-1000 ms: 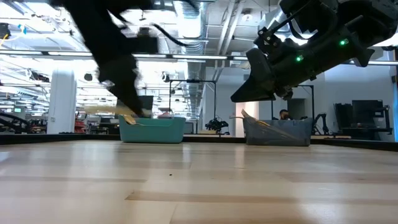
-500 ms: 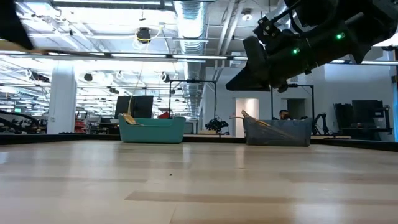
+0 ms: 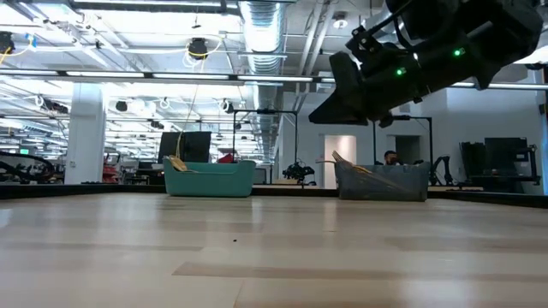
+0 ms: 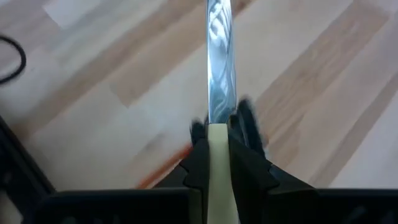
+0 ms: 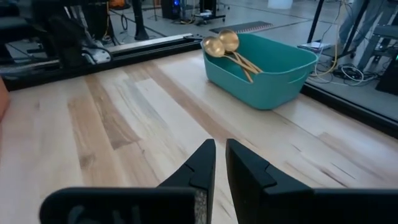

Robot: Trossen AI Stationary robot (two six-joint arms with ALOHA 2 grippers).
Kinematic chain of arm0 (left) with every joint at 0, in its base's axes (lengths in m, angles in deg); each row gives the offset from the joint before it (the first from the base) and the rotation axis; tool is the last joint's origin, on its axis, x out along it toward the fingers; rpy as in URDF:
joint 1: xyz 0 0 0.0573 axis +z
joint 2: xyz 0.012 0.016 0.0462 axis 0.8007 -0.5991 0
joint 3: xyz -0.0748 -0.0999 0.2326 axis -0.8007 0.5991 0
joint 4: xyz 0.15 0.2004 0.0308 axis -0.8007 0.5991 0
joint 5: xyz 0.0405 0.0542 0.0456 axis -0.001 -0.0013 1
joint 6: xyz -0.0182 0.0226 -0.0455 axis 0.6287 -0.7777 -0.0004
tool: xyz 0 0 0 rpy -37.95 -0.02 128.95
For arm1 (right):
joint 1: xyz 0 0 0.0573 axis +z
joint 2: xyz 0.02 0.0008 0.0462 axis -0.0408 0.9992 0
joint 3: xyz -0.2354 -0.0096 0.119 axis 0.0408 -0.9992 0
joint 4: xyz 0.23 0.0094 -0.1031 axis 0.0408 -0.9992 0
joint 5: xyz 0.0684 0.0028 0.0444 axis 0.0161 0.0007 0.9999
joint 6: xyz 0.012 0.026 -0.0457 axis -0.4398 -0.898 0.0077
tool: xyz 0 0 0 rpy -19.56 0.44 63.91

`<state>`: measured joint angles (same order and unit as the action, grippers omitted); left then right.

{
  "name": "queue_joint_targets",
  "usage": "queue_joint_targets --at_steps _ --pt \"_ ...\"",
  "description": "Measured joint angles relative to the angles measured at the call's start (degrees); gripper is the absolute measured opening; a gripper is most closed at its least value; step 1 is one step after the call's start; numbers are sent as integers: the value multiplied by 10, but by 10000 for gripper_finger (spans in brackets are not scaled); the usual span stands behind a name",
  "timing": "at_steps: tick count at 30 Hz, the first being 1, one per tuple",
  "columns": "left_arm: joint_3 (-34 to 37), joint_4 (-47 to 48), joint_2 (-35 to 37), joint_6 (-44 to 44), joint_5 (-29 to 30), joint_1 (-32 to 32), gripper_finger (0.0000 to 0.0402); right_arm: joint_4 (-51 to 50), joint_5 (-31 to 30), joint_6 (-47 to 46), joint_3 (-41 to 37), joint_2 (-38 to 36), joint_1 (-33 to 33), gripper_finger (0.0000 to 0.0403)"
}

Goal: Sort silverware by color (type)
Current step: Put the yellow table knife into the orange bin, then return to Home Position

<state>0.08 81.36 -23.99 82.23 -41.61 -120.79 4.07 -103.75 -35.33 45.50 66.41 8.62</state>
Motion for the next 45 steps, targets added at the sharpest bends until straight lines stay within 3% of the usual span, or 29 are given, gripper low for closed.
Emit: queue_joint_targets --at_steps 4,7,19,25,28,34,40,45 --pt "0 -29 -41 1 -31 -20 33 11 3 0 0 0 -6 65" --pt "0 -51 -51 4 -24 -36 41 20 3 0 0 0 -10 65" --pt "-1 -76 -20 10 -46 -52 108 50 34 -1 1 0 -13 66" --pt "-1 -71 8 10 -33 -59 136 49 95 -1 13 0 -13 66" --pt "-1 -70 22 -15 13 -59 142 49 109 13 24 0 -13 66" --pt "-1 -59 34 -139 232 -16 142 36 124 50 34 -31 -15 66" --pt "0 -71 93 -368 225 110 111 -90 333 58 35 -157 -47 66" --pt "7 -182 164 -633 204 246 74 -196 350 75 35 -241 -76 66"
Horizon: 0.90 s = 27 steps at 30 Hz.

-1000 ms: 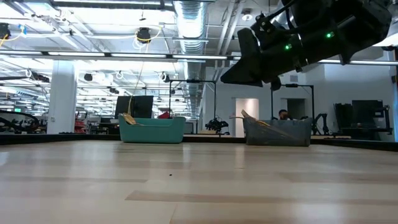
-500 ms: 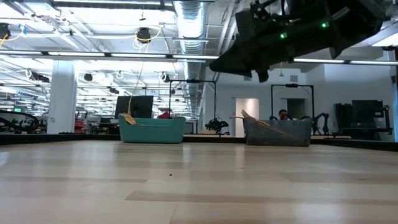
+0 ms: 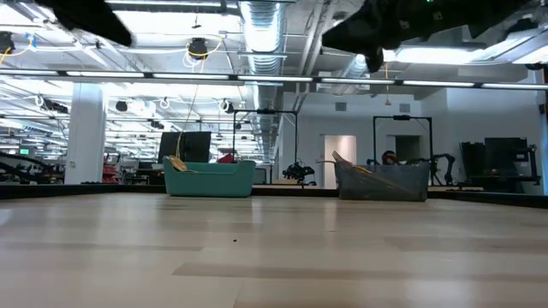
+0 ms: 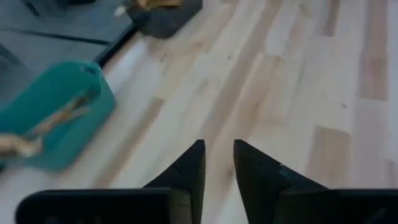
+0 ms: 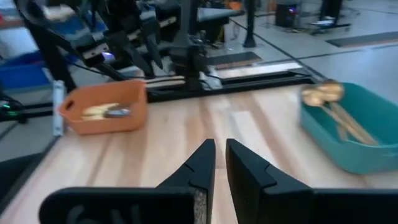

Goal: Sort silverware by color (type)
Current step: Return to Home Position

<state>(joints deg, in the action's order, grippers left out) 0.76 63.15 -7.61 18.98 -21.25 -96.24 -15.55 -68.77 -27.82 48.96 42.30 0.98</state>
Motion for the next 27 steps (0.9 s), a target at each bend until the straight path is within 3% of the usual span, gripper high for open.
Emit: queue_joint_targets --at_steps 3,7,10,13,16,18,27 --pt "47 -147 51 -193 -65 99 55 -47 1 15 0 -33 -21 66" --pt "160 -405 107 -414 -257 256 37 -48 14 33 -15 -51 -44 66" --pt "240 -565 138 -507 -381 363 27 -9 15 36 -42 -50 -61 66" --pt "296 -658 162 -555 -454 452 19 143 28 49 -100 -37 -80 66" --pt "322 -705 189 -571 -521 518 11 319 97 31 -168 -10 -112 65" --pt "330 -702 214 -581 -564 551 6 377 141 11 -189 -3 -140 65" --pt "331 -589 366 -644 -604 649 0 217 213 -62 -206 -105 -254 65"
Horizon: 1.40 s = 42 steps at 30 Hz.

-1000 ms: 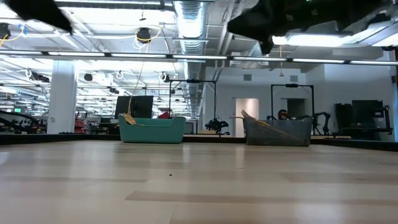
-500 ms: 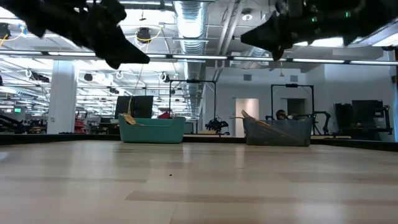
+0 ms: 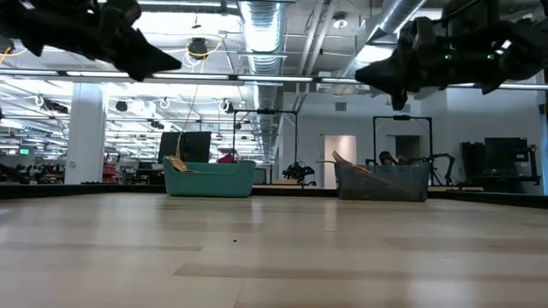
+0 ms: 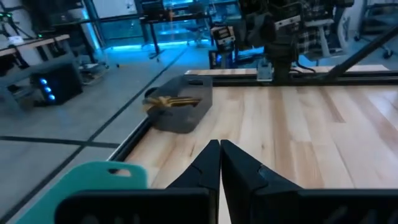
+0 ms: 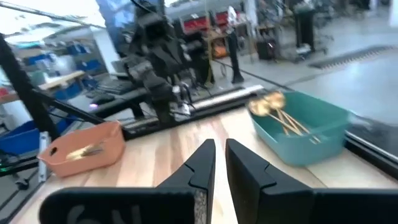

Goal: Sort silverware by color (type)
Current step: Return to Home Position

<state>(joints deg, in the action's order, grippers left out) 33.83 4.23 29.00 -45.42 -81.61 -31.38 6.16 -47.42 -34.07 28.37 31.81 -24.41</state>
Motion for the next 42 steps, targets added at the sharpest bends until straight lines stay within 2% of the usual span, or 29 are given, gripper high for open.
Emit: queue_joint_targets --at_steps 3,6,11,14,18,20,22,26,30,36,42 --pt "1 41 47 -1 -10 21 0 -65 3 -1 0 -55 -16 65" --pt "27 38 86 9 -14 32 0 -108 3 -23 0 -110 -10 65" --pt "91 -14 145 63 -27 34 0 -156 -19 -19 0 -167 67 65" --pt "111 -16 172 102 -39 33 0 -169 -97 -4 -3 -179 151 65" --pt "122 -2 210 118 -57 32 0 -174 -244 46 -21 -179 263 65" --pt "122 1 231 118 -57 32 0 -173 -305 75 -26 -193 294 65" --pt "122 1 255 118 -55 32 0 -185 -337 102 -27 -216 305 65" --pt "105 35 300 101 -55 32 0 -252 -338 105 -27 -279 286 65" --pt "105 68 327 91 -54 32 0 -317 -301 63 -37 -343 257 65" --pt "134 47 325 103 -54 32 0 -171 -213 26 -128 -384 233 65" --pt "135 38 326 119 -60 32 0 -182 -202 1 -143 -401 226 65"
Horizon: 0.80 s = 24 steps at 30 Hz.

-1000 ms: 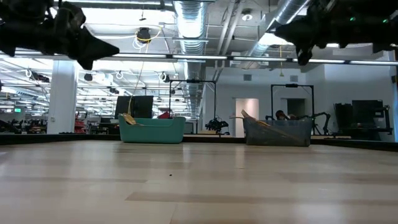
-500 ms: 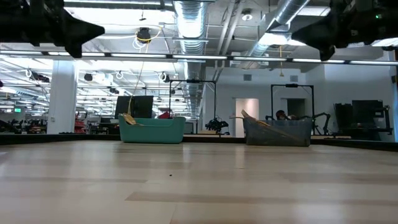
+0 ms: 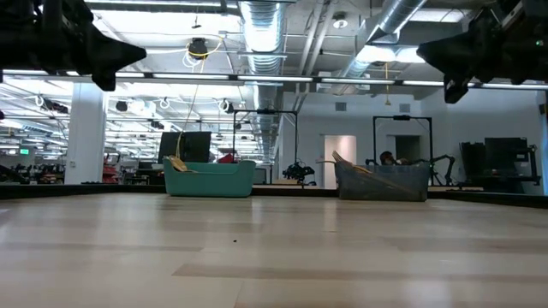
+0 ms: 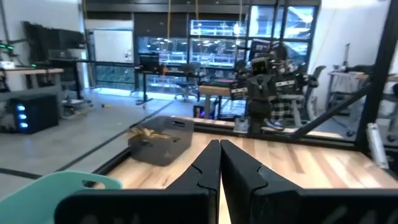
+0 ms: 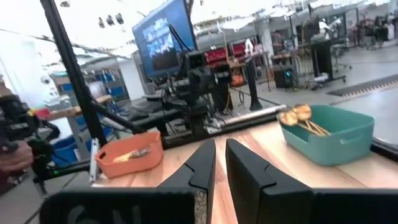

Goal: Sort silverware by color (type)
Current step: Return to Home Position

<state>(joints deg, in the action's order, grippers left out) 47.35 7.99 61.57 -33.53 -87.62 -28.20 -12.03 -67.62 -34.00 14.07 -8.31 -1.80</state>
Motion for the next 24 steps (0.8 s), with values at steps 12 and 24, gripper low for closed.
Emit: queue_joint_targets --at_steps 12,24 --pt "0 14 0 18 -50 0 0 -80 2 -4 -13 -116 6 65" --pt "71 -78 0 50 -56 -9 0 -140 -15 -10 -25 -144 5 65"
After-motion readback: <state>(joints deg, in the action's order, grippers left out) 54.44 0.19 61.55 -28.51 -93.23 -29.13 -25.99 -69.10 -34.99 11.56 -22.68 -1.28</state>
